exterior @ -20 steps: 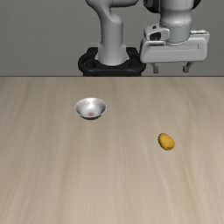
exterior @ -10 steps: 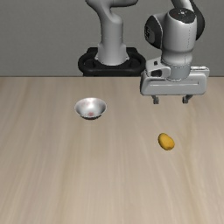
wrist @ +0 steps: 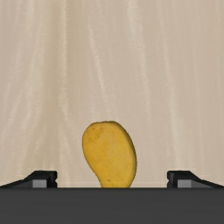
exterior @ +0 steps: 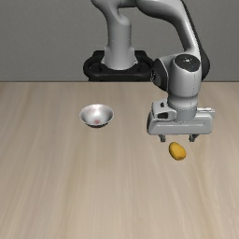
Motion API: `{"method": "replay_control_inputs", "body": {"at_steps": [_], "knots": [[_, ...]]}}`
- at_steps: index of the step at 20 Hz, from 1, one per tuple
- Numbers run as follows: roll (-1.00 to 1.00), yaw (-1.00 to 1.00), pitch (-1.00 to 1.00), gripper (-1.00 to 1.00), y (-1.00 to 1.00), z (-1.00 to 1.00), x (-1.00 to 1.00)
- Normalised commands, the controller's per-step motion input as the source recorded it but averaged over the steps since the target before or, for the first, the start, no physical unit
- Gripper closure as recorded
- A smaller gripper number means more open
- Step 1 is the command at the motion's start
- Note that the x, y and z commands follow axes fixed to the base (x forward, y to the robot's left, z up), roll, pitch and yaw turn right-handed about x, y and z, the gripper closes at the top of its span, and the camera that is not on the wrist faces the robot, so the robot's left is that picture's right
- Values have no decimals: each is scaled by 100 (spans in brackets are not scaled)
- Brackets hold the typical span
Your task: Pick the mango on the table and place it on the bowl
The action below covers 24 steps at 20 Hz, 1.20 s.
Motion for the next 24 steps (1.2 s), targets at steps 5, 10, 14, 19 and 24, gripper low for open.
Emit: {"method": "replay_control_inputs", "body": {"at_steps": [5, 10, 14, 19, 24], "knots": [[0, 0, 0, -100, 0, -100, 0], [0, 0, 0, 100, 0, 0, 0], [0, 0, 0, 100, 0, 0, 0], [0, 0, 0, 100, 0, 20, 0], [0, 0, 0, 100, 0, 100, 0]]}}
